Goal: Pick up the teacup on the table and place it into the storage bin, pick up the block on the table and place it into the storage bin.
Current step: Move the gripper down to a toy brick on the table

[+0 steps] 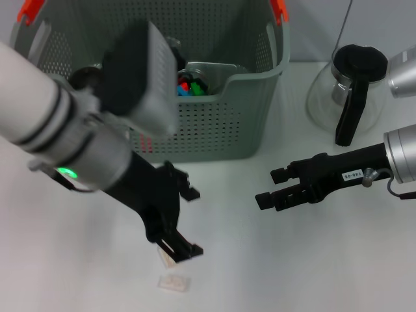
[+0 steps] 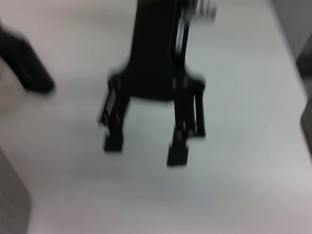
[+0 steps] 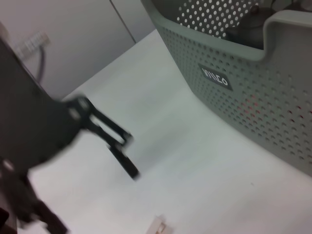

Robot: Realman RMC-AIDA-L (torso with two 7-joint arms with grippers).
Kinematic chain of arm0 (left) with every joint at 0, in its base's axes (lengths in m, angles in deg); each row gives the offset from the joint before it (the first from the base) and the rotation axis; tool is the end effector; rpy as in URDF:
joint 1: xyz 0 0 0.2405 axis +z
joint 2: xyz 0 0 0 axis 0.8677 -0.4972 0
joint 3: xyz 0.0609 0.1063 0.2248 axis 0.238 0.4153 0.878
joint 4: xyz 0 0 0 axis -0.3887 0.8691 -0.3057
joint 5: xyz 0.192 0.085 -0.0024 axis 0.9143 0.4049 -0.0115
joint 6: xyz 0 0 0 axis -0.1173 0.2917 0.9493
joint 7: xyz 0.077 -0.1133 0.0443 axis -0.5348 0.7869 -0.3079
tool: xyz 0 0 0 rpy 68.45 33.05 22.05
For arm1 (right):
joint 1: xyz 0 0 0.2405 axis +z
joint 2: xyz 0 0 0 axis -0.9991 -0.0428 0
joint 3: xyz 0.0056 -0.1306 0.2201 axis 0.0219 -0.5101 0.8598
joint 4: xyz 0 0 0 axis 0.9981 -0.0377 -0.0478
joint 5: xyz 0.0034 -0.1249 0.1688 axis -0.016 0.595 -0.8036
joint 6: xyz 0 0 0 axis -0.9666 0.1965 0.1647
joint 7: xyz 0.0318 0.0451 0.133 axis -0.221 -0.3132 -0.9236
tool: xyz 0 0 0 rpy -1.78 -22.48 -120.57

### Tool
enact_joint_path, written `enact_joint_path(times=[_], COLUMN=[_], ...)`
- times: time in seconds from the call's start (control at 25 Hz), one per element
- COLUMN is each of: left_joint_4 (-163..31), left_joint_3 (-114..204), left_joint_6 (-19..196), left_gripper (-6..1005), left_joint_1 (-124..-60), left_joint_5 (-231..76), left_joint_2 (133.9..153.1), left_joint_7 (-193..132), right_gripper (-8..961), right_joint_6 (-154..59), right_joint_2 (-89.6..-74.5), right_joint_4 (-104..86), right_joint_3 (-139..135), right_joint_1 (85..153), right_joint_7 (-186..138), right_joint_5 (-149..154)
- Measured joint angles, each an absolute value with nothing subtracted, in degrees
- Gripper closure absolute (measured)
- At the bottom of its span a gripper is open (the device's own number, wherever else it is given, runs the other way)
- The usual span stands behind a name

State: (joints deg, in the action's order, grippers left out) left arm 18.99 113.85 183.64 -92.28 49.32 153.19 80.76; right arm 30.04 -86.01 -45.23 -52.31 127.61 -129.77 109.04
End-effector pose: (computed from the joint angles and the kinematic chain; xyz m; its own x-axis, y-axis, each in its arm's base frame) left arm -0.1375 0.3103 -0.0047 0.9746 0.0770 -0.2105 0.0675 -0.9964 -0.0518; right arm 0.2142 0.3587 -0.0255 0.7871 -0.5903 -0.1790 -0.5944 -0.8034 0.0352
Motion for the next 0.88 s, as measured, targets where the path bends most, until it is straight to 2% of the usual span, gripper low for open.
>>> enact_joint_path(times=[0.28,0.88], left_joint_4=[13.18,6.10], left_joint_3=[127.66,135.67], left_joint_6=[172.37,167.36], left_gripper=[69,79], left_joint_1=[-93.28,-95.22], left_joint_5=[60.23,64.44], left_joint_2=[153.26,153.21], left_joint_7=[94.14,106.19], right_gripper=[25,26], right_joint_6=[29.86,29.13], right_joint_2=[-86.01,-86.10], right_joint_4=[-45.06,-44.39], right_joint_3=[-52.26,-52.20], right_joint_1=[127.24,127.51], right_joint_7=[-129.92,-129.76], right_joint_5=[109.04,109.04])
